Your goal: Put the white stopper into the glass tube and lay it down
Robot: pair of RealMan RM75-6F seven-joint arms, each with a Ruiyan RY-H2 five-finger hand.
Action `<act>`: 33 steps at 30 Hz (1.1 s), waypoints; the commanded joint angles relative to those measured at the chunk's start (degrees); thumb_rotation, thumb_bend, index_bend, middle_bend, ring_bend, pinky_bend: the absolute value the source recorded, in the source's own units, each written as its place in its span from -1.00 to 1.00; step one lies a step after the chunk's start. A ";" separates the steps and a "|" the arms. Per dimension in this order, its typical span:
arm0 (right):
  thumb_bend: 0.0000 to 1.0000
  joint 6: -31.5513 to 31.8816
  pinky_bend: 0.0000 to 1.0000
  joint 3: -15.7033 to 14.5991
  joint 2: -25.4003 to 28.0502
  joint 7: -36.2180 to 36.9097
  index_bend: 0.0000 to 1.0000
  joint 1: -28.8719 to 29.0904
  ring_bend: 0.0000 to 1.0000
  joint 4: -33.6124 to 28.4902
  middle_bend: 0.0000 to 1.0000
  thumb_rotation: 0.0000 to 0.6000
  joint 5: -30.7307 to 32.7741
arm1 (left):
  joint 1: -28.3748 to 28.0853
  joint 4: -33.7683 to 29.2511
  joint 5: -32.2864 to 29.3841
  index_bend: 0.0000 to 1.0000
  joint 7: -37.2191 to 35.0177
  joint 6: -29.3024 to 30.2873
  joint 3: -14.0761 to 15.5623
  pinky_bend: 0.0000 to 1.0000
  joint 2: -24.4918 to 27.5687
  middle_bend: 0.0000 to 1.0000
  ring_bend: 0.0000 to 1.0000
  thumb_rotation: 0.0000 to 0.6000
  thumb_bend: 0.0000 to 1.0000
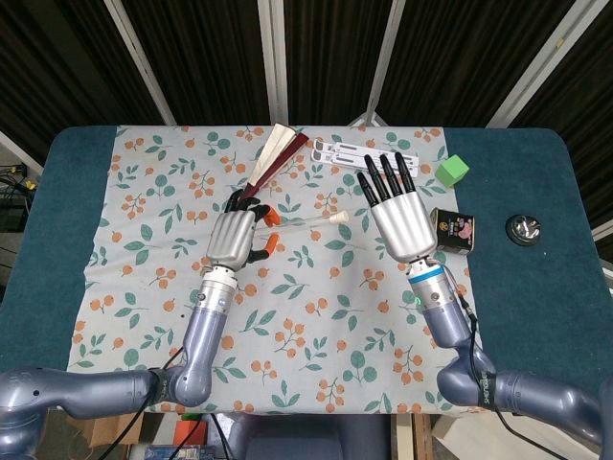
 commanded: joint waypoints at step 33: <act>-0.05 0.50 -1.00 -0.28 0.20 2.44 -0.65 -1.43 -1.00 0.95 -0.97 1.00 0.80 | 4.62 4.05 -1.66 0.10 10.60 -3.91 11.64 -0.88 0.32 0.23 -0.57 1.00 -0.03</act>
